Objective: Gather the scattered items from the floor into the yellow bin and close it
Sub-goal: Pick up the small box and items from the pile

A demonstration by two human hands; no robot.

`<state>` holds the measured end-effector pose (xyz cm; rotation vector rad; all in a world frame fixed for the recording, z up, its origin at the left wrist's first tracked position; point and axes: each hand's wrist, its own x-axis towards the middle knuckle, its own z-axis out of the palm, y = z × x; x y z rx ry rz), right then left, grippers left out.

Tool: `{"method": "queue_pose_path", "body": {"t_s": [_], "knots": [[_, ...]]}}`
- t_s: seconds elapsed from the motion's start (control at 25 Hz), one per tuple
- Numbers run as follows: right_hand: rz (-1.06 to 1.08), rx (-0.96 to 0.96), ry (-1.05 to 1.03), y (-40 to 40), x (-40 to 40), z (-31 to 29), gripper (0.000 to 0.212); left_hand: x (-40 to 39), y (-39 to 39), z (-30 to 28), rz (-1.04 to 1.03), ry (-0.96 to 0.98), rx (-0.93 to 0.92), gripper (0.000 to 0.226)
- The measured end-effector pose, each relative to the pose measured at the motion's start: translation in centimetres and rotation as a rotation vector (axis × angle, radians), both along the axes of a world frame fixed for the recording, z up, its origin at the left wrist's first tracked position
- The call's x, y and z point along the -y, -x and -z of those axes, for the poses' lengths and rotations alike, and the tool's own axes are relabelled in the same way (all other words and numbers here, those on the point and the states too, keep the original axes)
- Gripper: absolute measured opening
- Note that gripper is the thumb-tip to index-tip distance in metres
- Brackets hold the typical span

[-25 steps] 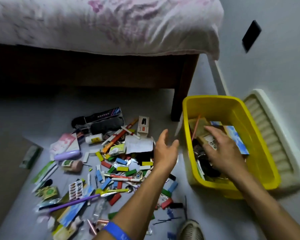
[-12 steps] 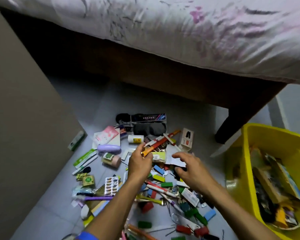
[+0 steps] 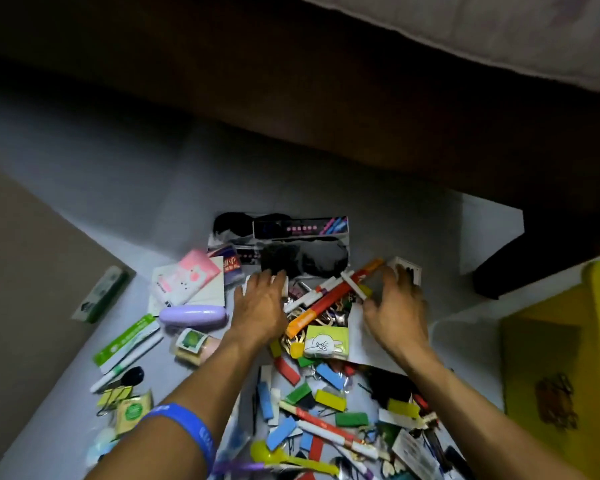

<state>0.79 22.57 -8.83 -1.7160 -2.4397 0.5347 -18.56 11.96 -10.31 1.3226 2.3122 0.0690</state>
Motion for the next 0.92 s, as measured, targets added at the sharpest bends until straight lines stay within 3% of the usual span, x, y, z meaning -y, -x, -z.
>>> {"method": "queue_pose_path", "body": {"t_s": [0.12, 0.24, 0.28, 0.4, 0.52, 0.6, 0.8, 0.88, 0.92], "knots": [[0.195, 0.127, 0.176, -0.5, -3.3, 1.8, 0.073, 0.1, 0.3, 0.9, 0.017, 0.051, -0.040, 0.058], [0.192, 0.061, 0.171, -0.5, -4.0, 3.3, 0.065, 0.4, 0.3, 0.4, -0.198, -0.159, 0.127, 0.042], [0.196, 0.022, 0.175, -0.5, -4.0, 3.5, 0.062, -0.7, 0.8, 0.0, -0.217, -0.254, 0.100, 0.038], [0.148, -0.058, 0.216, -1.2, -3.7, 3.7, 0.062, -5.7, 3.6, -1.8, -0.189, -0.386, 0.061, 0.056], [0.028, -0.070, 0.212, -2.9, -2.4, 4.4, 0.068, -9.2, 5.9, -2.1, -0.128, -0.078, 0.149, 0.099], [-0.018, -0.078, 0.204, -3.8, -1.5, 5.0, 0.071, -8.7, 6.0, -0.8, -0.158, 0.068, 0.184, 0.110], [0.019, -0.113, 0.205, -3.6, -1.2, 5.1, 0.071, -4.7, 3.4, 2.4, -0.190, 0.050, 0.176, 0.091], [0.003, -0.108, 0.214, -3.6, -1.1, 4.9, 0.071, -5.0, 3.5, 1.9, -0.088, 0.065, 0.031, 0.077], [-0.011, -0.100, 0.219, -3.6, -1.0, 4.8, 0.070, -5.2, 3.8, 1.6, -0.047, 0.088, -0.026, 0.081]]}}
